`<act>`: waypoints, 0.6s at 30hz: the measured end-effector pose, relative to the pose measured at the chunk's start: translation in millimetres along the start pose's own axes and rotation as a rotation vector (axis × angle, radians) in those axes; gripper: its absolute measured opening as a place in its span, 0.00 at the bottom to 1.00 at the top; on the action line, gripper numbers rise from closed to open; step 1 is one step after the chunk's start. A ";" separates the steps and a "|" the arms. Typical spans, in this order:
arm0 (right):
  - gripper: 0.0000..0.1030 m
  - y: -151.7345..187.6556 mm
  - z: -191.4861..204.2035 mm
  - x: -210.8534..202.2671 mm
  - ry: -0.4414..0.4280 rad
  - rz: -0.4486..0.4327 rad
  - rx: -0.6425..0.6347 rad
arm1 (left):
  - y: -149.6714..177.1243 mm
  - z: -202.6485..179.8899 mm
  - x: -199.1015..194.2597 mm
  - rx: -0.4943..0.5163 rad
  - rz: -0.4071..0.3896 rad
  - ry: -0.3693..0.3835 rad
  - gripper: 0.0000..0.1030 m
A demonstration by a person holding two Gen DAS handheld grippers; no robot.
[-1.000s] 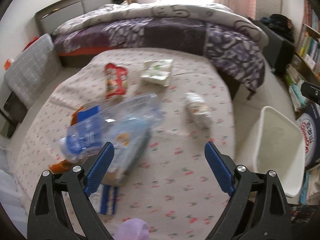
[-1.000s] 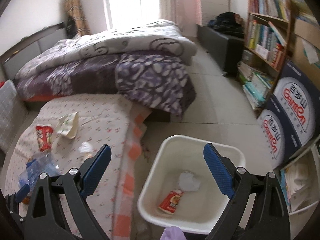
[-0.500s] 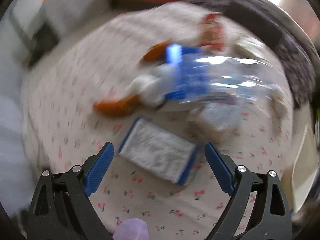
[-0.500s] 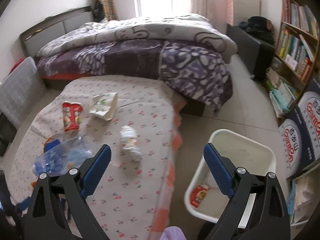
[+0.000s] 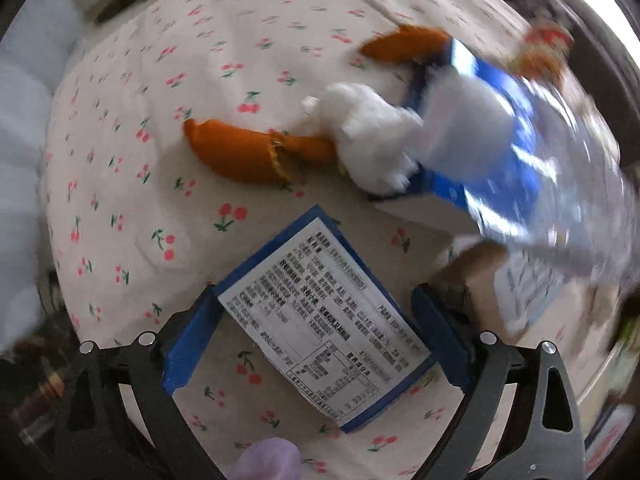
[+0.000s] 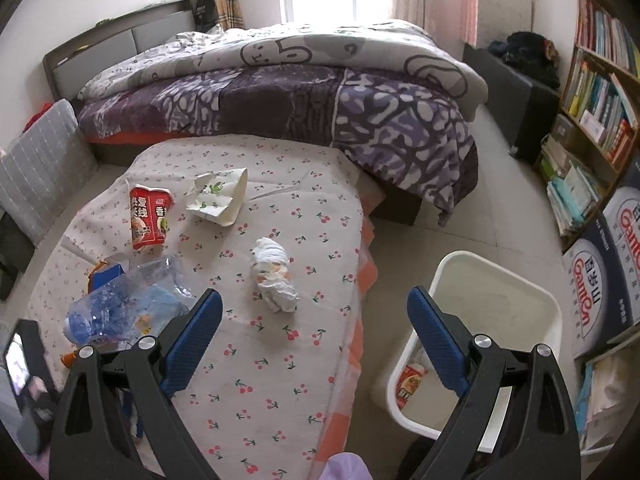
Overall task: Collect trash
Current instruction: 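Grasp the small blue-edged label card with the left tool, then grasp the white milk carton with the right tool while the left tool holds the card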
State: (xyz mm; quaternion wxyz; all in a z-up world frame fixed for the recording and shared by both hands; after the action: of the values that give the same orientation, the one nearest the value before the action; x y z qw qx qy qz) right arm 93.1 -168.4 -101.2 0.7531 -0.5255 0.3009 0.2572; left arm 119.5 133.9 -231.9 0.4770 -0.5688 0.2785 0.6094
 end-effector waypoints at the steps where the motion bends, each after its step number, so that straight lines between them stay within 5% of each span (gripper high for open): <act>1: 0.88 0.2 2.9 1.5 -0.006 0.003 -0.002 | 3.0 -1.2 -1.3 0.035 -0.014 0.003 0.89; 8: 0.88 8.0 39.8 17.4 -0.073 0.045 -0.059 | 23.7 25.0 -13.9 0.230 -0.084 0.081 0.61; 13: 0.88 21.8 72.2 27.6 -0.138 0.098 -0.134 | 15.8 62.8 -14.1 0.241 -0.122 0.105 0.57; 18: 0.88 42.5 78.9 50.8 -0.167 0.202 -0.064 | -0.5 94.8 -24.8 0.193 -0.173 0.130 0.56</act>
State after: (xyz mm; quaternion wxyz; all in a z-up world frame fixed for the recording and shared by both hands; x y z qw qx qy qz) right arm 112.5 -76.7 -144.0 0.7286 -0.4931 0.2804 0.3839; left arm 76.9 211.1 -189.3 0.5613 -0.5805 0.3161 0.4980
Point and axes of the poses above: each gripper's, at about its wrist camera, not at the fingertips, and x roughly the way its jaws point, z to its left, y to its underside, the point moved 7 cm from there along x, roughly the way its jaws point, and after that the axes turned 13 degrees about -y, right-handed, at the moved point
